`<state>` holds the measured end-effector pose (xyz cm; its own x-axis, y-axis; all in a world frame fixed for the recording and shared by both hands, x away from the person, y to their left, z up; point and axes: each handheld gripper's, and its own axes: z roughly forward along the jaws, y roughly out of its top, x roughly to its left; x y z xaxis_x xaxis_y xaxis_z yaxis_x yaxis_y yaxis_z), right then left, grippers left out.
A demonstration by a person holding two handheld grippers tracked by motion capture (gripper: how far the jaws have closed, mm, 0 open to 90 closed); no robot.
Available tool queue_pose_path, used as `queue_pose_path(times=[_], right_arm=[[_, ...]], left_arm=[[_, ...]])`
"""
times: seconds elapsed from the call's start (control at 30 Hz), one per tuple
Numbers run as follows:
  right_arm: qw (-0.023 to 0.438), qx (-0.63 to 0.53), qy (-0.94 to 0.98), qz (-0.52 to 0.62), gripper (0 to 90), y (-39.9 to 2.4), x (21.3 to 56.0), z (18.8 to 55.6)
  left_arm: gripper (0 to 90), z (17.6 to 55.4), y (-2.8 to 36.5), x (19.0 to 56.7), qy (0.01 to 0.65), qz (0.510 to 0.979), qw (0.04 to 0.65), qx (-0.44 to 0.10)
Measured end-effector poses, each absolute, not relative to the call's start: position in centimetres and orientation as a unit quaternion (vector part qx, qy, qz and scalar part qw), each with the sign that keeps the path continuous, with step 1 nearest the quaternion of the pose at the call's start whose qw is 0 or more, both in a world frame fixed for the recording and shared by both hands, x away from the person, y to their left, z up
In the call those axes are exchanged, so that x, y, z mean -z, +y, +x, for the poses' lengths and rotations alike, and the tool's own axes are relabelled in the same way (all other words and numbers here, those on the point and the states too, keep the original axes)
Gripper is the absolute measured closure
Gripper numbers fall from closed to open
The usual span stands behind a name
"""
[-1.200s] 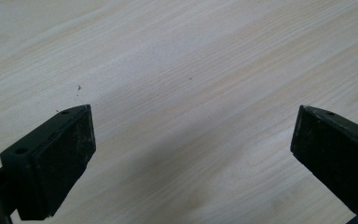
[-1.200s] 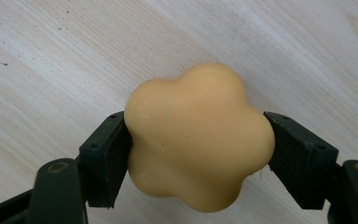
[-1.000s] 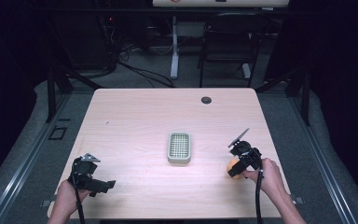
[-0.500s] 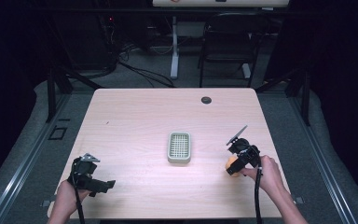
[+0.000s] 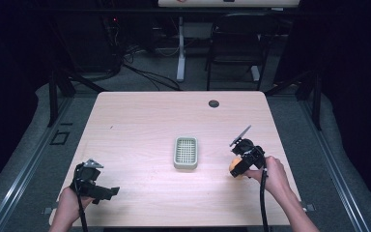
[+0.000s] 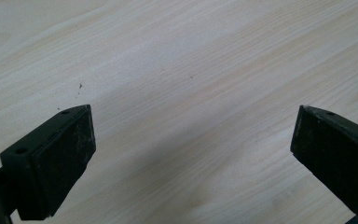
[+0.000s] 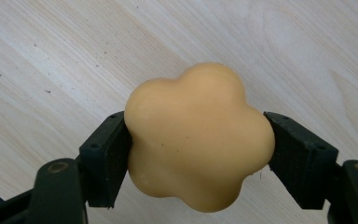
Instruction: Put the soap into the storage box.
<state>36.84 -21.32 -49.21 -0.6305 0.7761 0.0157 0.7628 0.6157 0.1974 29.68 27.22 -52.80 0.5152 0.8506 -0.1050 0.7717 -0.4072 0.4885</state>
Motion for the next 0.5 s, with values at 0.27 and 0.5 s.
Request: queue_pose_path(times=[0.27, 0.5], right_arm=[[0.040, -0.100, 0.902, 0.419, 26.5, -20.1, 48.4, 37.4], [0.041, -0.105, 0.904, 0.413, 26.5, -19.0, 48.0, 37.9]], left_arm=[[0.1, 29.7, 27.2, 52.8, 0.485, 0.835, 0.246, -0.079], [0.2, 29.7, 27.2, 52.8, 0.485, 0.835, 0.246, -0.079]])
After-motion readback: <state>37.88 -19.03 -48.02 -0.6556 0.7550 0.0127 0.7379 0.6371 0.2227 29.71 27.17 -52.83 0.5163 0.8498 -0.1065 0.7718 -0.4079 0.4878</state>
